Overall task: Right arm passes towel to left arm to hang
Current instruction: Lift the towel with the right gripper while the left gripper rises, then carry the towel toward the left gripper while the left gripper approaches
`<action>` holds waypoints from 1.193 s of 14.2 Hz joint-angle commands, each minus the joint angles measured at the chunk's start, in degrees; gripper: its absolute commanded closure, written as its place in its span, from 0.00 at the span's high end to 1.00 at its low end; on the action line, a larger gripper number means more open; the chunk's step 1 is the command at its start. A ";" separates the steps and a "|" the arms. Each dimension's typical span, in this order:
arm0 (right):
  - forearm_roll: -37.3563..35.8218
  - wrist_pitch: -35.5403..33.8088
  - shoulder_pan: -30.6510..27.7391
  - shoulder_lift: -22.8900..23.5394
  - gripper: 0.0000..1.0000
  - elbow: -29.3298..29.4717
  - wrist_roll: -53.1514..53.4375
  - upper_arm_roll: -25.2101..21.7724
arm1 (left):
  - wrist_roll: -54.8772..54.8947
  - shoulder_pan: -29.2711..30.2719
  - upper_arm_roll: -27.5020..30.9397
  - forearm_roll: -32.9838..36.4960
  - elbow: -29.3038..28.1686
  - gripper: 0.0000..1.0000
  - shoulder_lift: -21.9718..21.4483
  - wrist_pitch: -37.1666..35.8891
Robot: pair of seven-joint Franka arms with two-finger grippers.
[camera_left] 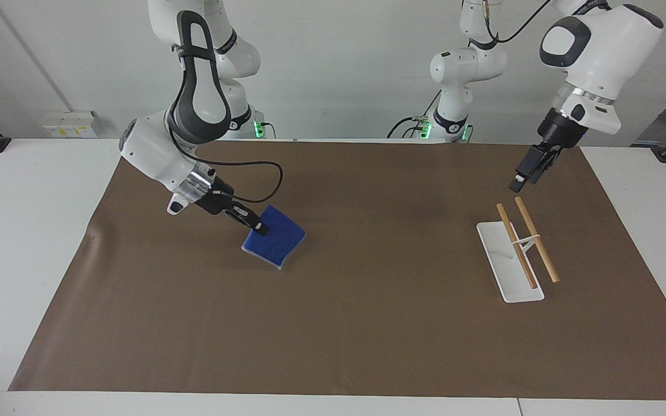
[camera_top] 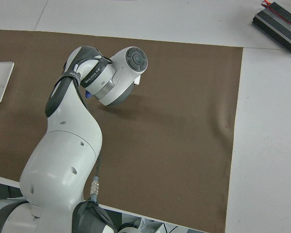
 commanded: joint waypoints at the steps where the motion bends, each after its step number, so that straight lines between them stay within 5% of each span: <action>1: 9.37 3.80 -0.65 -0.44 0.00 0.02 1.93 3.24 | -22.10 -0.93 -6.64 -1.67 -3.64 1.00 0.39 11.97; 8: 30.23 18.57 -0.56 0.09 0.00 0.20 3.16 15.72 | -48.87 -1.02 -20.98 -2.02 -4.43 1.00 3.99 25.89; 17: 40.79 23.95 5.41 1.14 0.00 3.36 5.36 16.53 | -49.69 -1.11 -27.41 -2.02 -9.70 1.00 8.56 33.54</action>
